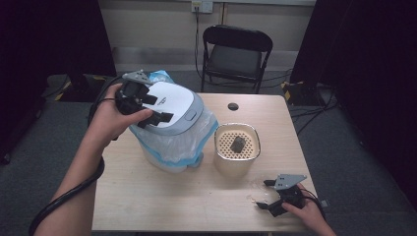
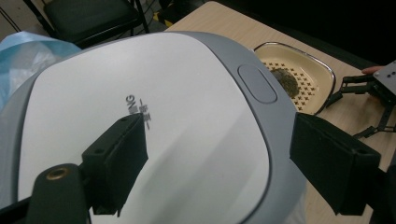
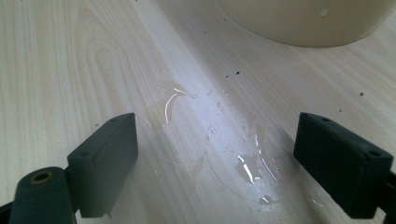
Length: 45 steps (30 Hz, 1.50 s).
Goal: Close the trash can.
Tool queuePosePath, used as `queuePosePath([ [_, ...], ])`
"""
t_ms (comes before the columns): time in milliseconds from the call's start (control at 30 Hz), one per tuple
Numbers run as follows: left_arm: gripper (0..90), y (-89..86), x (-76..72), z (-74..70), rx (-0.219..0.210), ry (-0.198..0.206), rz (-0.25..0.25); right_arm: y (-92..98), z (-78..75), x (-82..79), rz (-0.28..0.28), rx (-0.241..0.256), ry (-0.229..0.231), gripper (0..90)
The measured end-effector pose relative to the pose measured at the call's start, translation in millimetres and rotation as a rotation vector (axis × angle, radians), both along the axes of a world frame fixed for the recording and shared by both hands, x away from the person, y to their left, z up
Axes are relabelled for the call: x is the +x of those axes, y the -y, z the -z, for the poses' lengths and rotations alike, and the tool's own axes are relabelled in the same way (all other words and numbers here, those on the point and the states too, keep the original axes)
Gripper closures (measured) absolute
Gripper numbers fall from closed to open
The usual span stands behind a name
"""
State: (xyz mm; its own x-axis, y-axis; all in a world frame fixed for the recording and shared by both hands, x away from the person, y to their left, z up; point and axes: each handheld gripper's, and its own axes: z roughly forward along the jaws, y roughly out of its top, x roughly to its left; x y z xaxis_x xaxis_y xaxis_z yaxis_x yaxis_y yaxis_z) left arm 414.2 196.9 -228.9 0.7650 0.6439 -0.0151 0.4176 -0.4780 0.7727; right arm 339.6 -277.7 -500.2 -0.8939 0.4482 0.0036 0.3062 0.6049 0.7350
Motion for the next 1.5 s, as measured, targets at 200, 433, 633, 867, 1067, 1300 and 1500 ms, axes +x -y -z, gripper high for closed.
queuePosePath([
  [200, 17.8, -26.9, -24.8, 6.8, -0.018, -0.015, -0.005, 0.0, 0.0, -0.1, 0.000, 0.000, -0.001, 13.4],
  [433, 17.7, -51.2, -53.6, 33.9, -0.045, -0.013, -0.022, -0.1, 0.0, -0.1, 0.002, 0.001, 0.000, 13.4],
  [633, 17.7, -61.5, -72.5, 82.1, -0.035, -0.028, -0.013, 0.1, -0.1, -0.2, 0.000, 0.000, 0.000, 13.4],
  [867, 17.6, -64.4, -83.4, 133.7, -0.041, -0.058, -0.005, 0.1, -0.1, -0.2, 0.000, 0.000, 0.000, 13.4],
  [1067, 17.0, -56.9, -87.8, 166.1, -0.035, -0.077, 0.013, 0.1, -0.1, -0.2, 0.000, 0.000, -0.001, 13.4],
  [1300, 17.0, -33.6, -90.8, 200.9, -0.015, -0.093, 0.081, 0.1, -0.1, -0.2, 0.000, -0.001, 0.000, 13.4],
  [1500, 17.0, -4.2, -92.3, 225.5, -0.004, -0.097, 0.171, -1.1, -0.3, 0.1, 0.006, -0.008, 0.002, 11.5],
])
